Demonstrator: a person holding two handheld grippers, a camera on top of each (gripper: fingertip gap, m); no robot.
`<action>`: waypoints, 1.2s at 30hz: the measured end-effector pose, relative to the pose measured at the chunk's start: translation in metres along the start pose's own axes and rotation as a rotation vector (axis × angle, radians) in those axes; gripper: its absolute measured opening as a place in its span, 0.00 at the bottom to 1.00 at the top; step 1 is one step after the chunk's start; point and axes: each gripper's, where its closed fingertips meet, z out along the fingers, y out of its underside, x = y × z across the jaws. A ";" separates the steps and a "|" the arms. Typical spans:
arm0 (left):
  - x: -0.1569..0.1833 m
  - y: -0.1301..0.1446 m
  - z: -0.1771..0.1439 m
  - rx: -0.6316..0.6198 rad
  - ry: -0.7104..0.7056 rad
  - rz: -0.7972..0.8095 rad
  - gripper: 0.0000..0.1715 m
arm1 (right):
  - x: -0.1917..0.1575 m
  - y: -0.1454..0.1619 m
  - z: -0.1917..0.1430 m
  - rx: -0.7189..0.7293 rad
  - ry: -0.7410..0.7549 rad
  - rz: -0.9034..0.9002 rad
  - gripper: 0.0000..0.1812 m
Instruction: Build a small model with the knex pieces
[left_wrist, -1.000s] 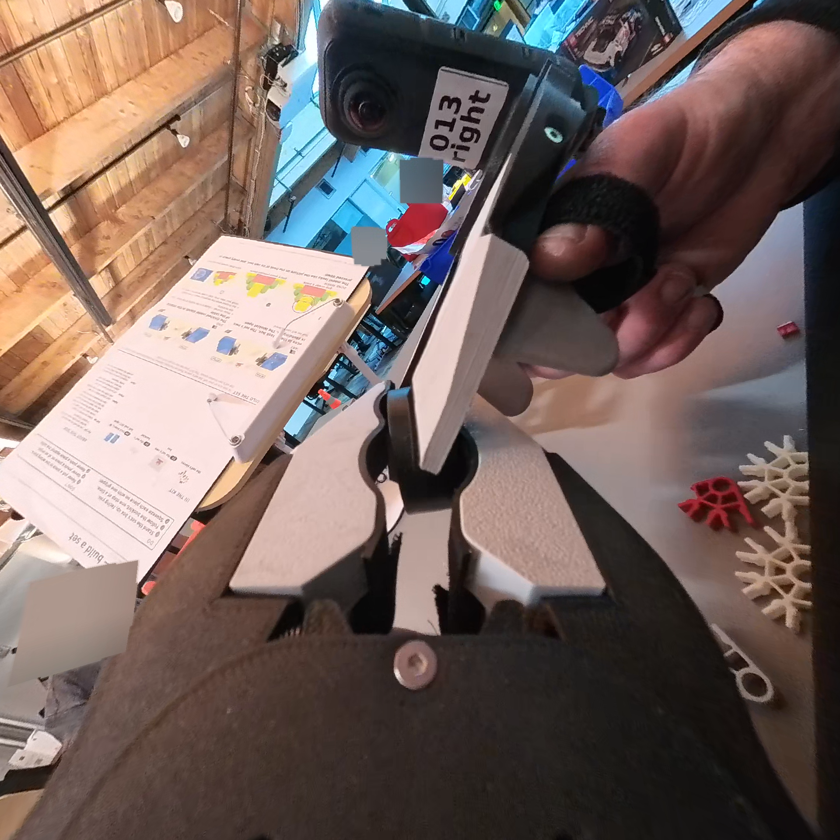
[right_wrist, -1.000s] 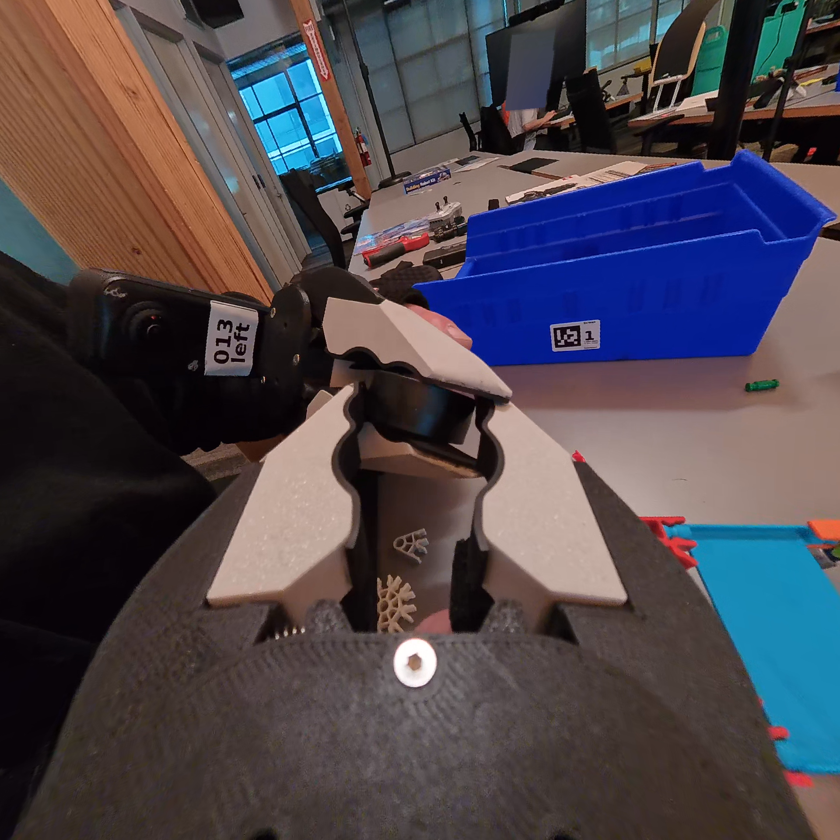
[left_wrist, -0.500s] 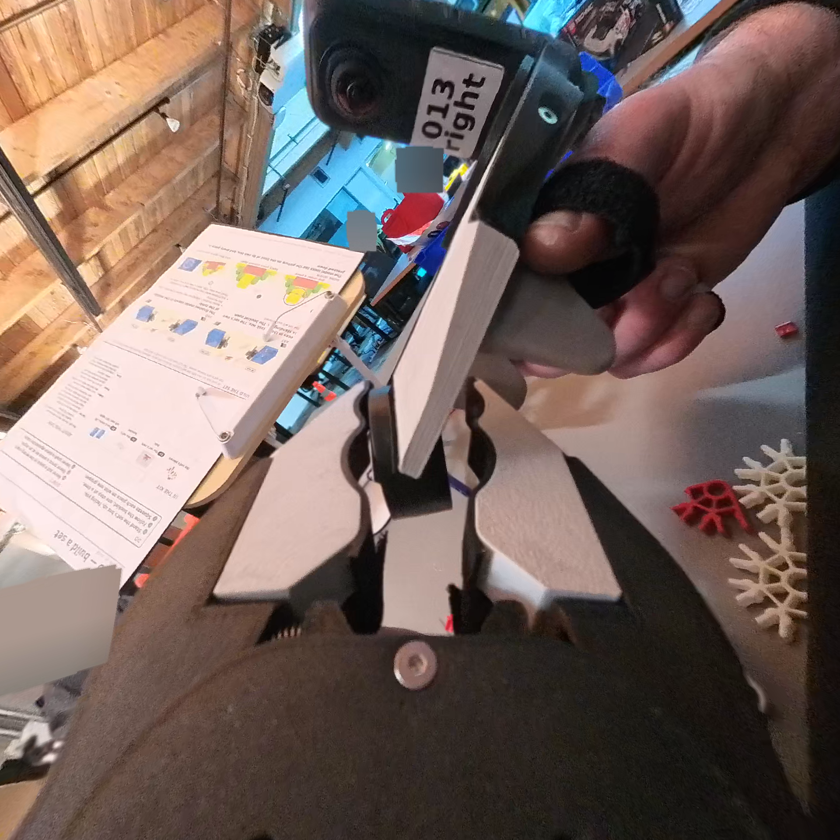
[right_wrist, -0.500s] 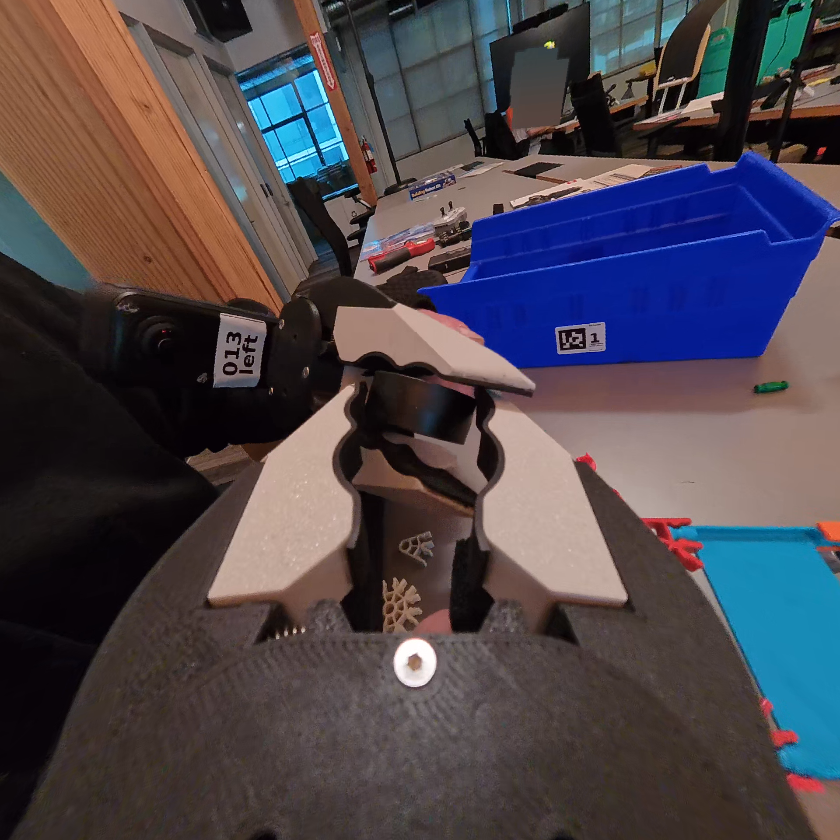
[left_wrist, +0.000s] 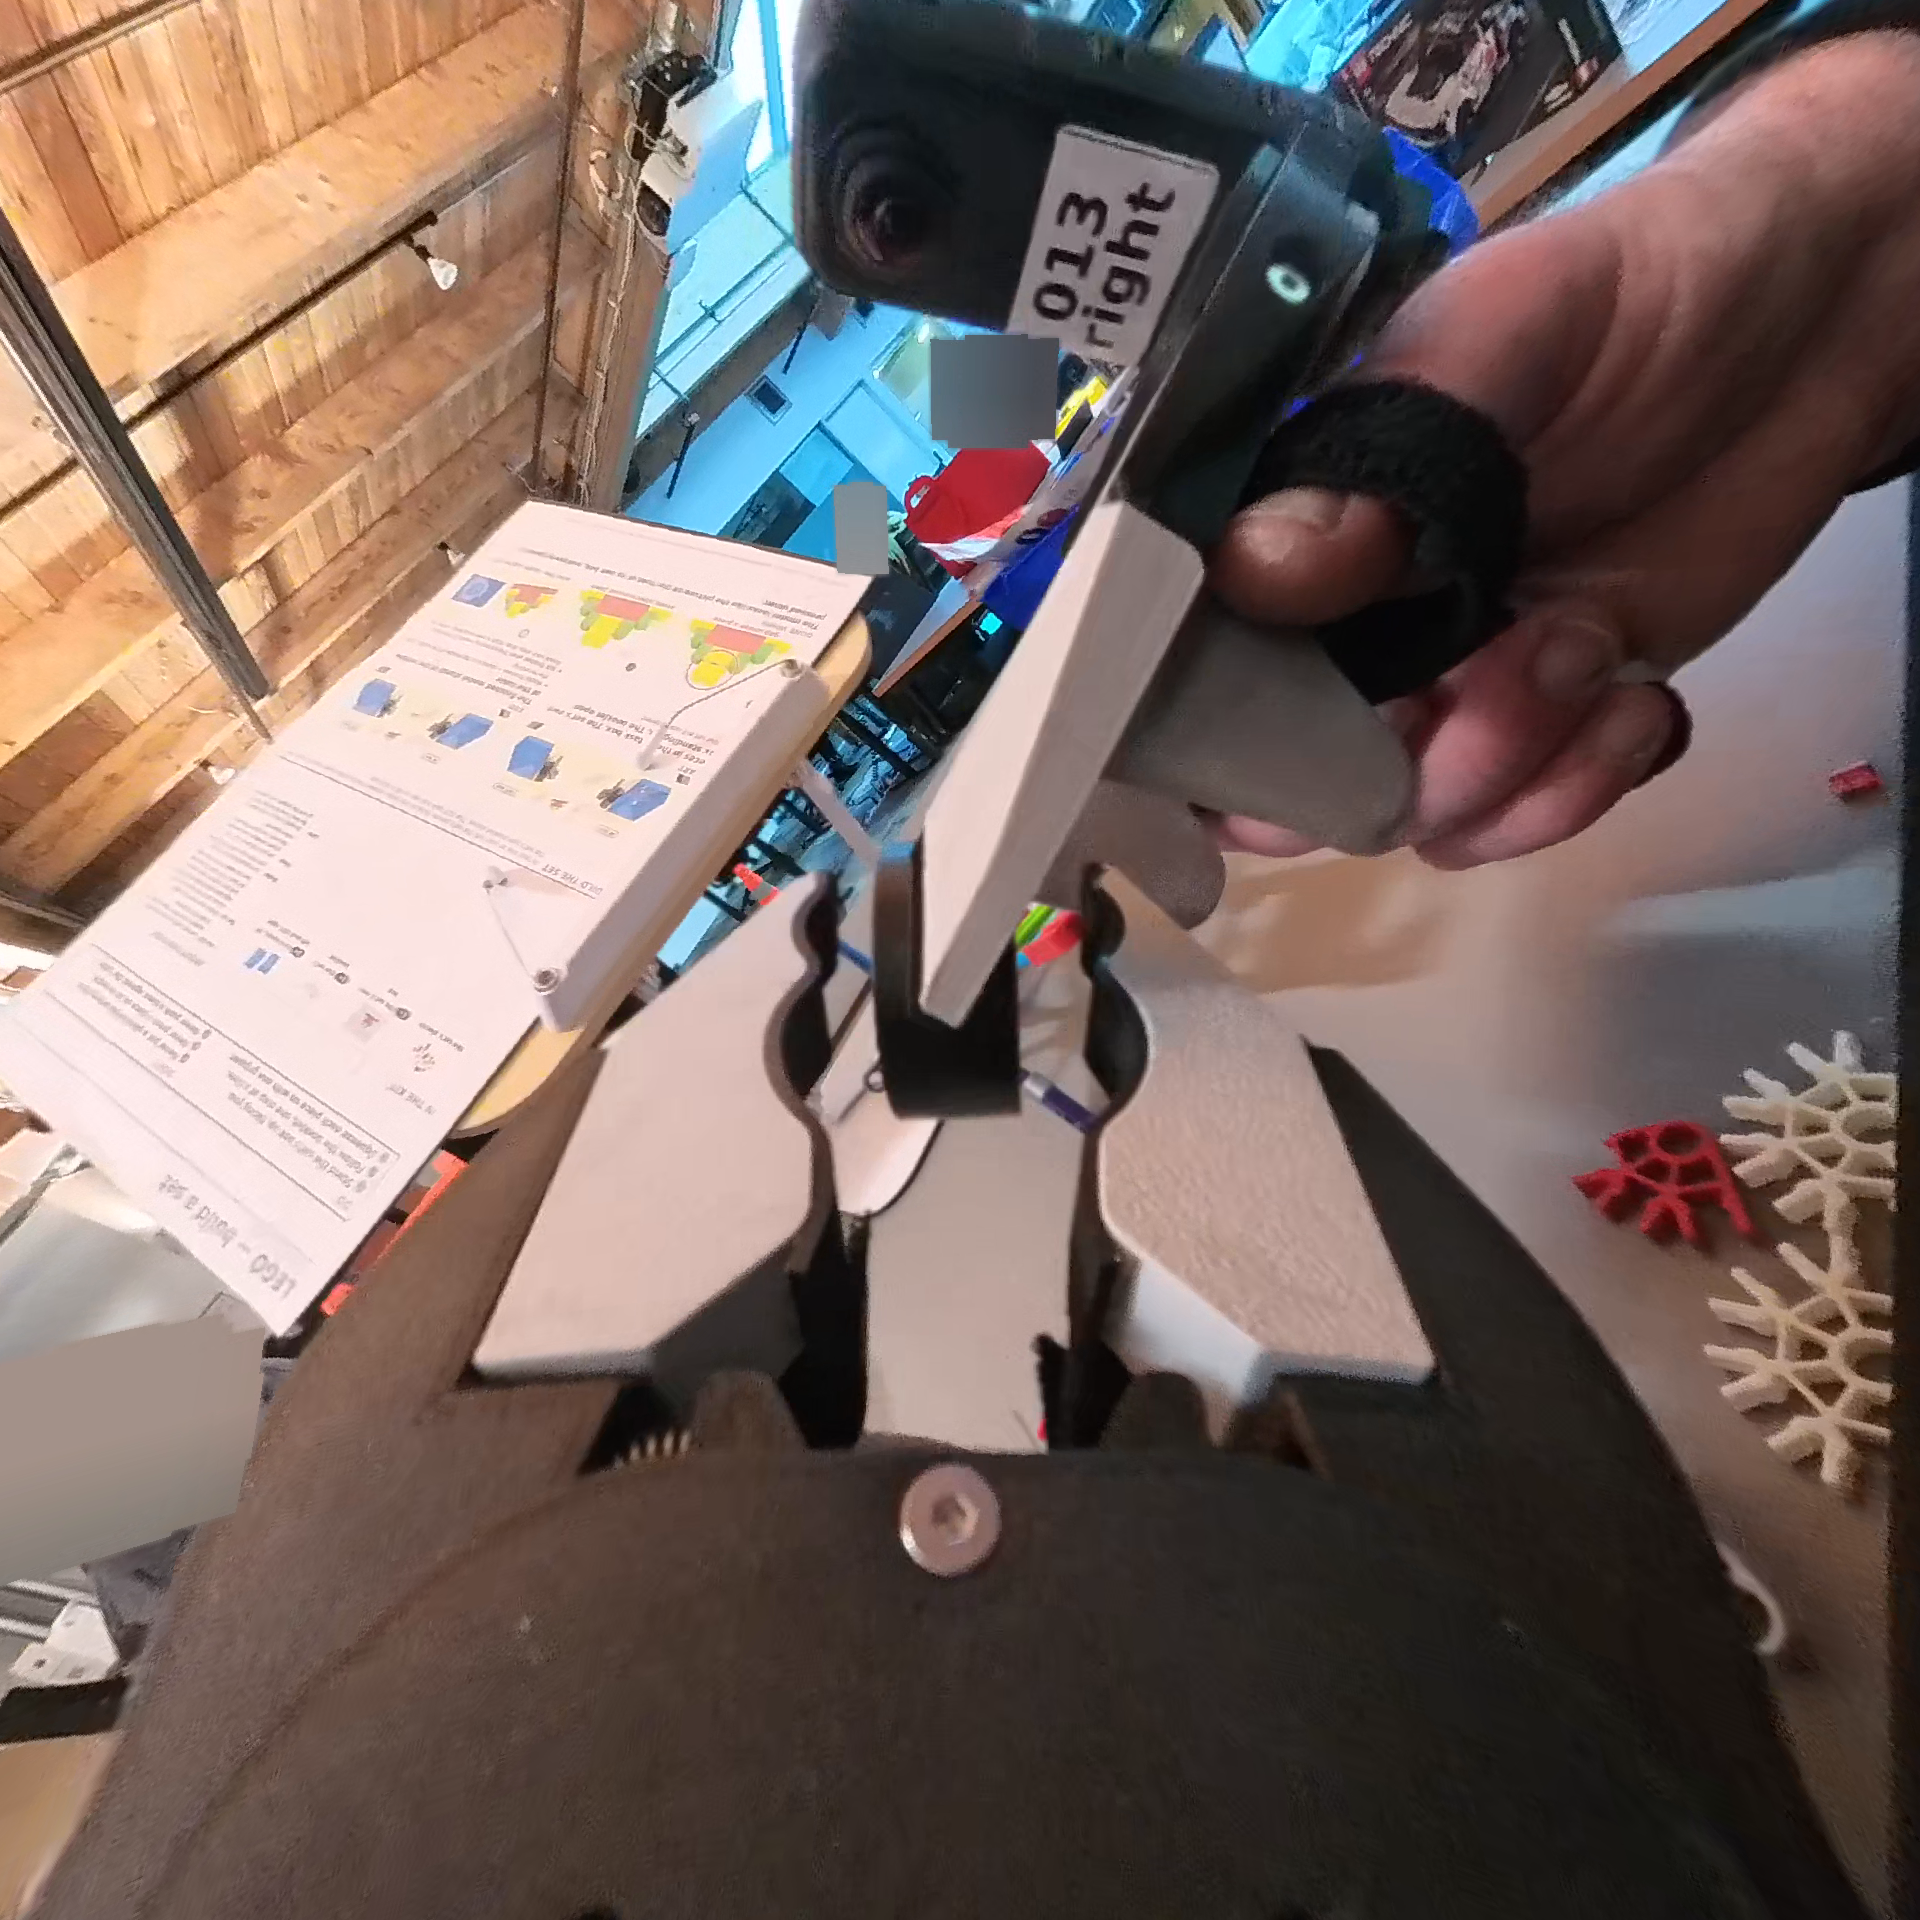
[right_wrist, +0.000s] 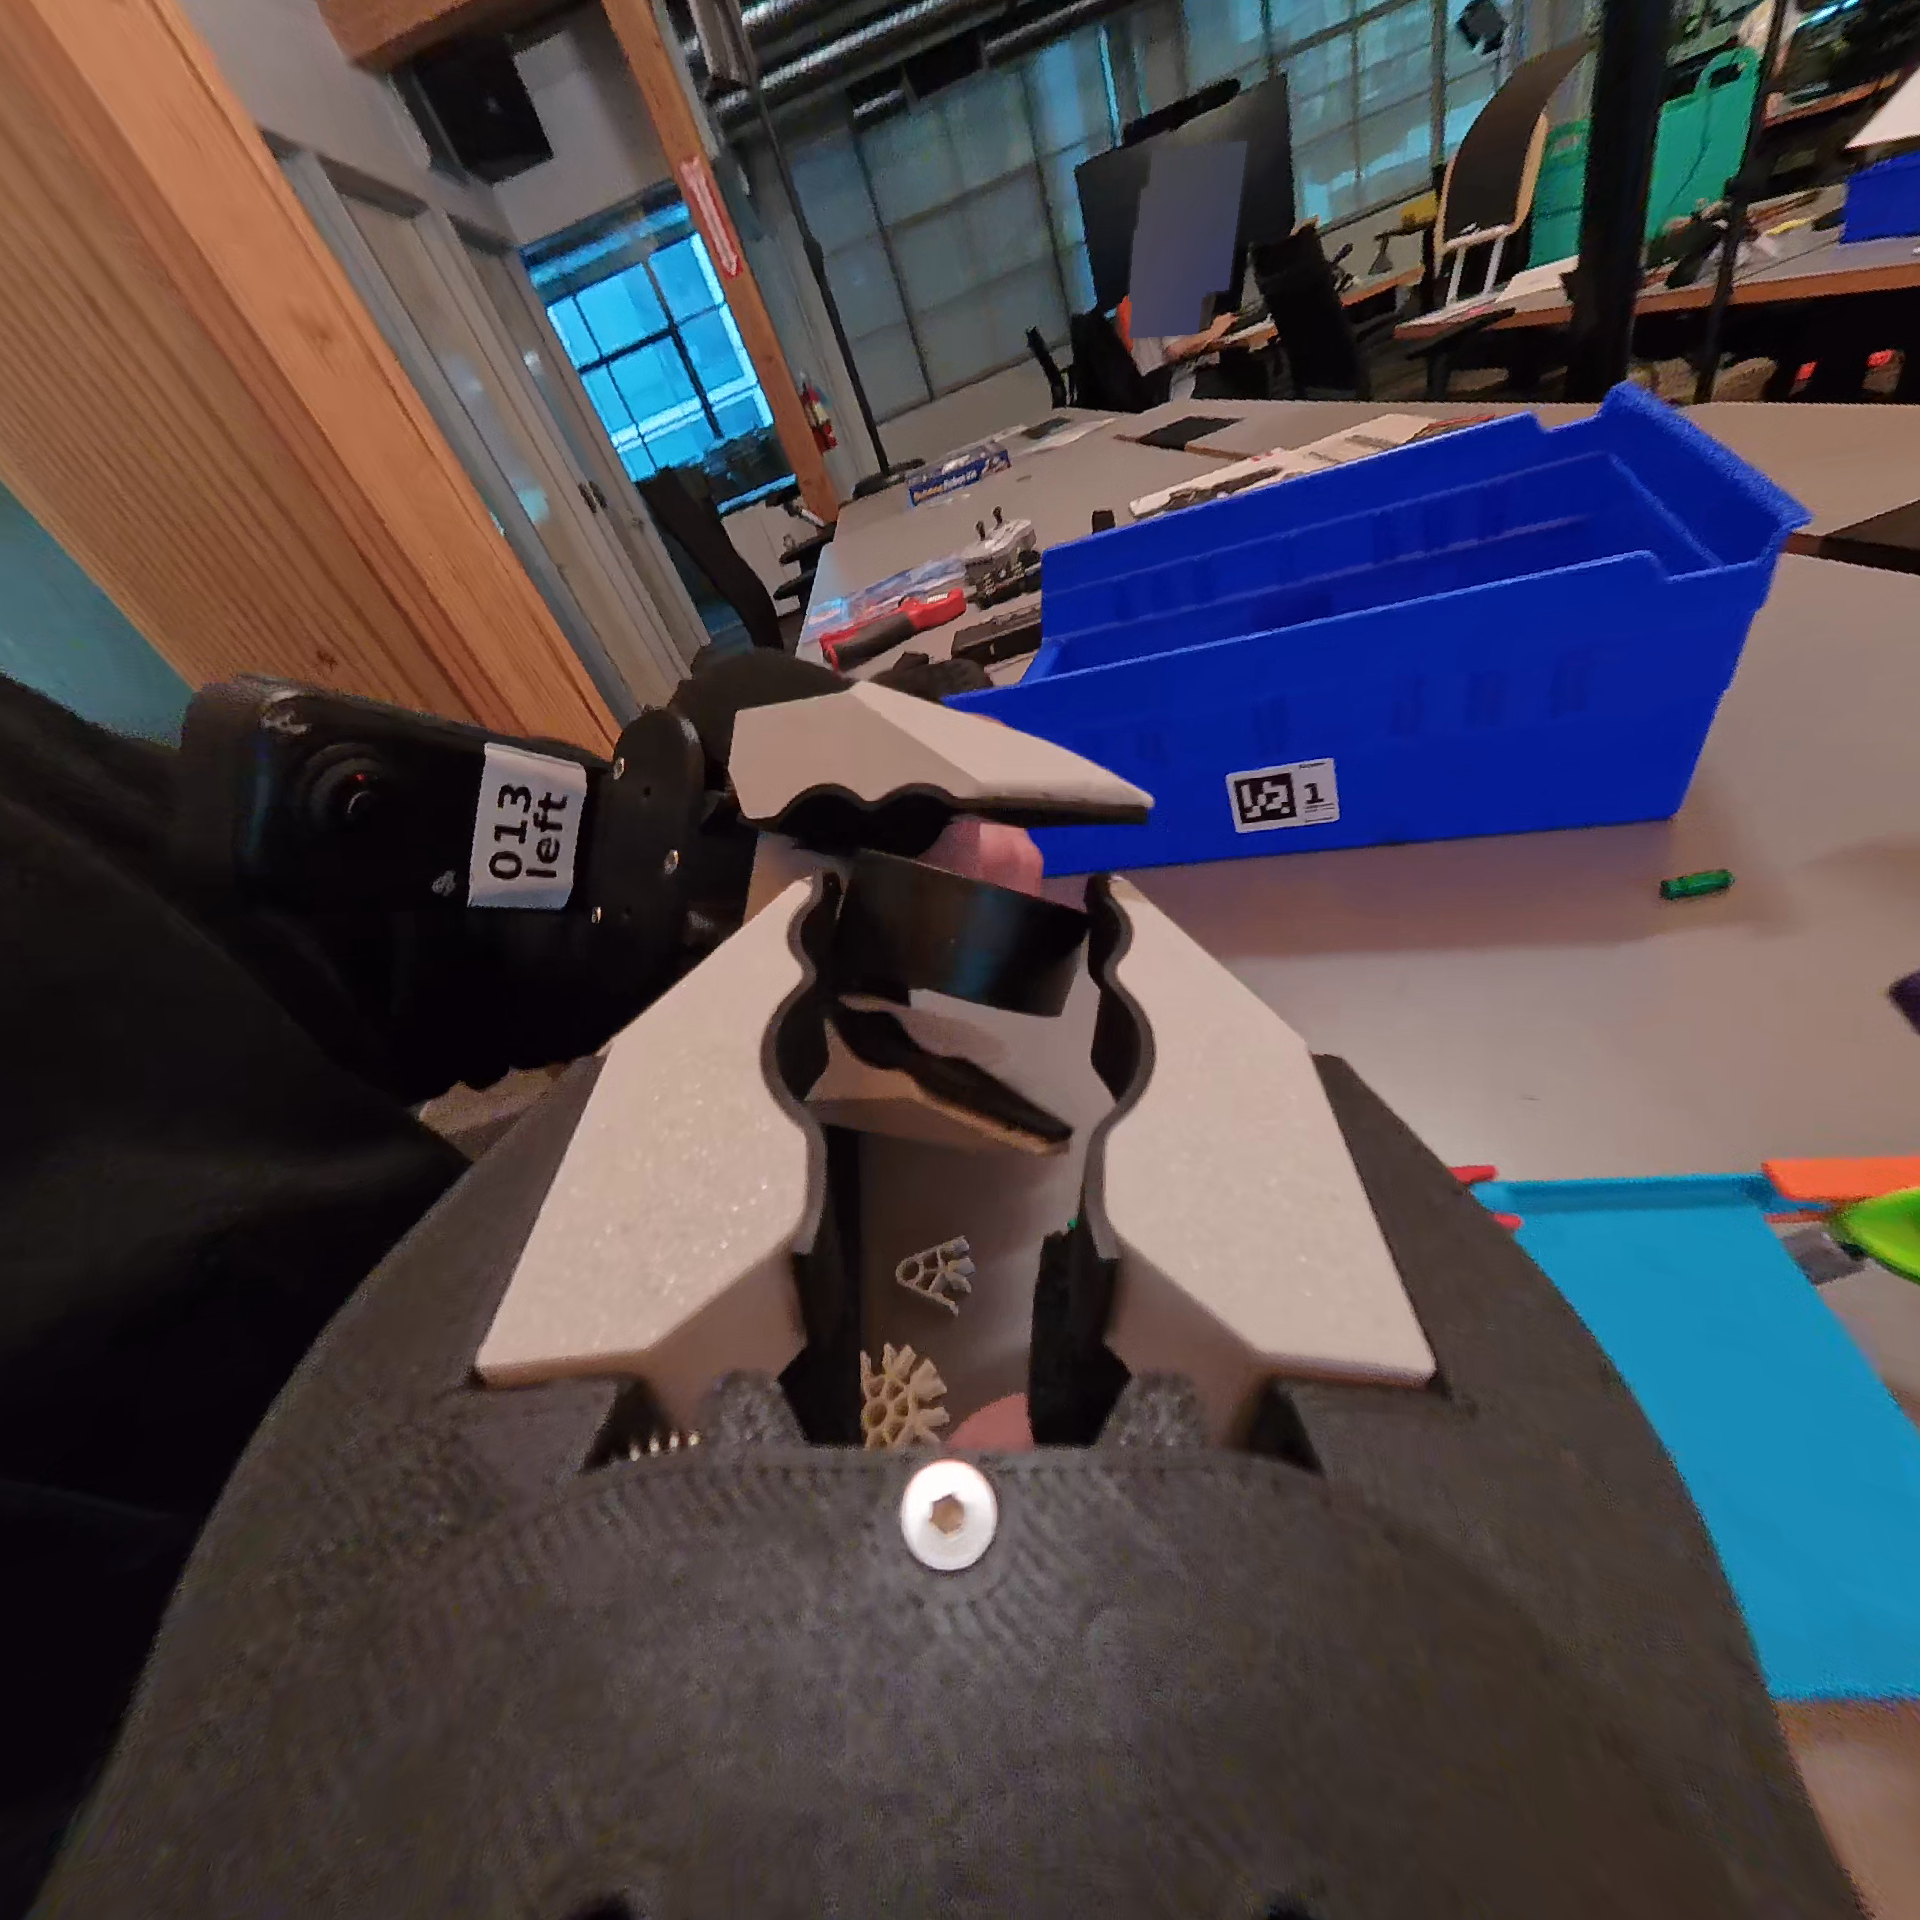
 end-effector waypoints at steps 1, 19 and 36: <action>0.000 0.000 0.000 0.000 0.001 -0.010 0.30 | 0.002 -0.003 -0.002 0.016 0.006 0.010 0.26; -0.011 -0.005 -0.003 0.002 -0.078 0.057 0.12 | 0.007 -0.010 -0.006 0.058 0.002 0.030 0.26; -0.022 -0.008 -0.008 -0.038 -0.228 0.342 0.11 | 0.006 -0.007 -0.007 0.040 0.019 -0.126 0.24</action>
